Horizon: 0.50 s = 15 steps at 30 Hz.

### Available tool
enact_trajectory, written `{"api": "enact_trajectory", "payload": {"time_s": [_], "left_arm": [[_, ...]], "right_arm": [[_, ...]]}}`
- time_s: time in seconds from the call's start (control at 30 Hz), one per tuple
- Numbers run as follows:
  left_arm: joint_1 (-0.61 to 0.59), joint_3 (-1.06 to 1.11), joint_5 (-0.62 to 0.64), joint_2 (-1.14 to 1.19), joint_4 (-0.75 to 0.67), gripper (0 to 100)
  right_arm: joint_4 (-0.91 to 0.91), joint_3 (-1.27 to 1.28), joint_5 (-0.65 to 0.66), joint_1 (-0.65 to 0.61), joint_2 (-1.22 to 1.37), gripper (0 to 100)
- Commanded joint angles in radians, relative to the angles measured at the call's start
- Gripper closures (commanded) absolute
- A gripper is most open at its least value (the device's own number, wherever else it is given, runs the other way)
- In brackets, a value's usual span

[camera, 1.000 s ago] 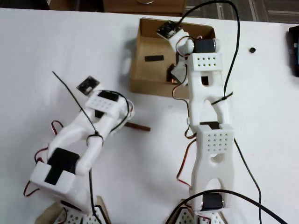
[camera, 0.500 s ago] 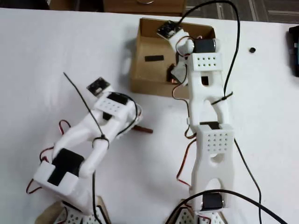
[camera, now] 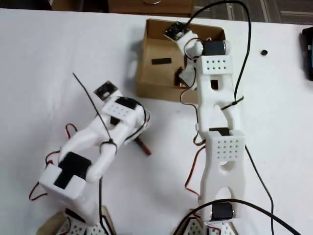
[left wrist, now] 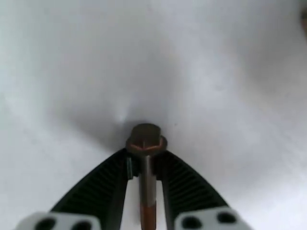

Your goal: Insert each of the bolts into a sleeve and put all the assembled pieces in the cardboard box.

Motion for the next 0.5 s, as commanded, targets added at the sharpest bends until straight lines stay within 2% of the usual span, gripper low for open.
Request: {"api": "enact_trajectory", "payload": {"time_s": [0.0,0.17,0.33,0.47], "left_arm": [[-0.017,-0.01,0.009,0.011,-0.006,98],[-0.023,-0.065,-0.011,0.006,0.008,98],[-0.066,-0.338,-0.209,-0.04,0.195,98],[-0.12,-0.512,-0.282,-0.074,0.373,98]], "right_arm": [[0.005,0.0,0.002,-0.012,-0.001,97.8],[0.012,0.0,-0.005,-0.018,-0.002,97.8],[0.041,0.0,-0.026,-0.012,-0.084,97.8],[0.056,0.008,-0.091,-0.018,-0.18,97.8]]}}
